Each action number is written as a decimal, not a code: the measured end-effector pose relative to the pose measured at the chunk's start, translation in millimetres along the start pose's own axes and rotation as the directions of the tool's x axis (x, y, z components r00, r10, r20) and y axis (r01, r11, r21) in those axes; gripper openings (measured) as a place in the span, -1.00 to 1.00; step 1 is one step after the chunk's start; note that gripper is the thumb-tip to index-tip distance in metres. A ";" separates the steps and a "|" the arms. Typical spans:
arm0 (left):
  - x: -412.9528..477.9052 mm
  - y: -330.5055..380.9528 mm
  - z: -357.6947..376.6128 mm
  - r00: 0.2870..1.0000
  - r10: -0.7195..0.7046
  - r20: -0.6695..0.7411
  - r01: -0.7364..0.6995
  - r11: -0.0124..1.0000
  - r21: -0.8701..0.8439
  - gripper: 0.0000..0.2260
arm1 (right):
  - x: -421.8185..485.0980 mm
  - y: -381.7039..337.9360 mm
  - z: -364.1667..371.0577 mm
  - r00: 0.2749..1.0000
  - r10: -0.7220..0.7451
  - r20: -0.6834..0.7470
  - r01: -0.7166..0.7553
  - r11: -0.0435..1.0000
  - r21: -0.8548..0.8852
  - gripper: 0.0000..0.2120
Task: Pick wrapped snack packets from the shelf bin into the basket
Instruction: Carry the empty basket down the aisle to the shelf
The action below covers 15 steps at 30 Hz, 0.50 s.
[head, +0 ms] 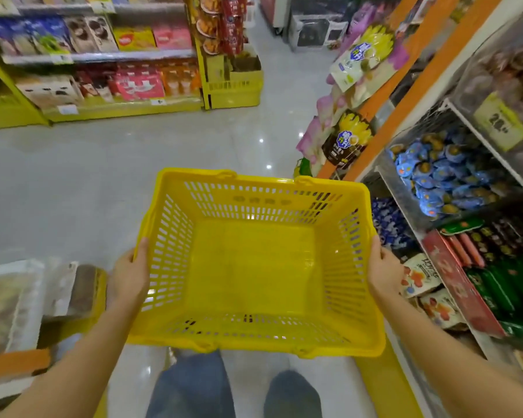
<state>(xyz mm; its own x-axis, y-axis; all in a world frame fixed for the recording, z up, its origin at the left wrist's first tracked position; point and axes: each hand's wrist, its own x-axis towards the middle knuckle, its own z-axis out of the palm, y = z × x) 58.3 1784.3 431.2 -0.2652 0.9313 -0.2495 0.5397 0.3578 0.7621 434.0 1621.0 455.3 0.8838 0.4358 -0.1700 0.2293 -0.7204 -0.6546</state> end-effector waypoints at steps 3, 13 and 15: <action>43.6 21.3 9.5 0.991 0.081 0.108 -0.078 0.997 -0.027 -0.62 | -7.5 -6.4 13.9 0.994 0.082 -0.077 -0.080 0.996 0.029 -0.52; 125.5 91.0 83.3 0.868 0.285 0.406 -0.330 0.943 0.044 -0.62 | -50.7 14.4 32.6 0.857 0.421 -0.298 -0.362 0.902 0.235 -0.47; 124.0 106.9 104.5 0.828 0.322 0.459 -0.384 0.922 0.048 -0.64 | -47.3 26.1 31.1 0.822 0.482 -0.303 -0.421 0.873 0.247 -0.47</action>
<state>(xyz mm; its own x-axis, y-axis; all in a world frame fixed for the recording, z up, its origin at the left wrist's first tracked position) 166.6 1945.1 419.3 0.3209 0.9172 -0.2360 0.6375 -0.0249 0.7700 385.5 1598.4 423.3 0.9607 -0.1522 -0.2323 -0.2725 -0.6786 -0.6821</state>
